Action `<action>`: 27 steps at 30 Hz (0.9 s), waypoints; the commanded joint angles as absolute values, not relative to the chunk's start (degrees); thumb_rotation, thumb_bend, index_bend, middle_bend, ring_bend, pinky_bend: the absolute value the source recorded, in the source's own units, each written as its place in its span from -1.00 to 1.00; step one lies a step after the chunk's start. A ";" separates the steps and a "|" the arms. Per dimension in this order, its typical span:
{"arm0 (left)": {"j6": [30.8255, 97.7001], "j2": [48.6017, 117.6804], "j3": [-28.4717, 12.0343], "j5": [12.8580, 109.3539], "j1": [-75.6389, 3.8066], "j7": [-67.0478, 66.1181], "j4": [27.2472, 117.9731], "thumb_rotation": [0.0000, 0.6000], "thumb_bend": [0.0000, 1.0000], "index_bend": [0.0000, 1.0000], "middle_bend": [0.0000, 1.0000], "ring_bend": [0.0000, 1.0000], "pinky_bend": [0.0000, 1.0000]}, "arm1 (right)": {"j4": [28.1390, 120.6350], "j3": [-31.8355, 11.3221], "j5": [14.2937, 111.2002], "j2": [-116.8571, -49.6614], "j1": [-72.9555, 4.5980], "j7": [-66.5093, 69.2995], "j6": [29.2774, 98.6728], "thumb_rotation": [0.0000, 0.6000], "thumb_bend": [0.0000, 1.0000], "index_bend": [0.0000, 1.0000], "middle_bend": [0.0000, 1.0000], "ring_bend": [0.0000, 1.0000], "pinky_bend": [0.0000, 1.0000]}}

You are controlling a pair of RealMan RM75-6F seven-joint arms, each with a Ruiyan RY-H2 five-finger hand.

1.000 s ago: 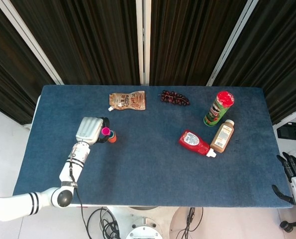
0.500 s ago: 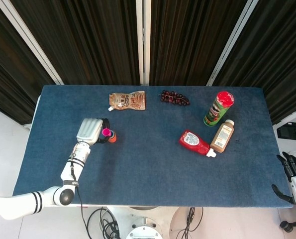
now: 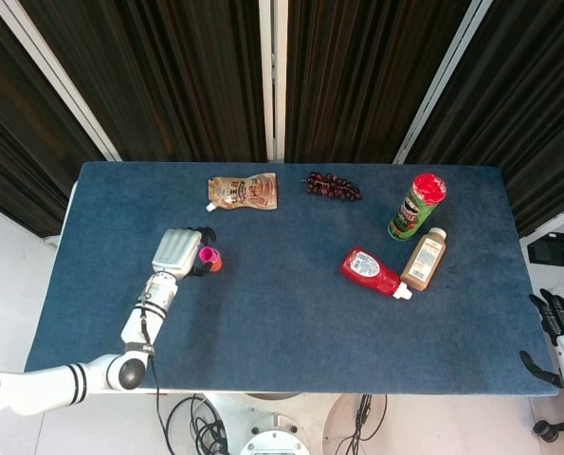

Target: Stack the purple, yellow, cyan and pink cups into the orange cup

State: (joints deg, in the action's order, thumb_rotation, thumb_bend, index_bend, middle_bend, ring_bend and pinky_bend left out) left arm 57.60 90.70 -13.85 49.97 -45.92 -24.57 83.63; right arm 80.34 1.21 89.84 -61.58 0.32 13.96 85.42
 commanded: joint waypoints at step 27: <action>97.16 75.03 11.02 86.51 -11.86 -12.23 85.76 1.00 -0.75 -0.91 -0.98 -1.00 -0.93 | 72.83 3.37 93.35 -66.15 2.44 10.76 89.04 1.00 -0.54 -1.00 -1.00 -1.00 -1.00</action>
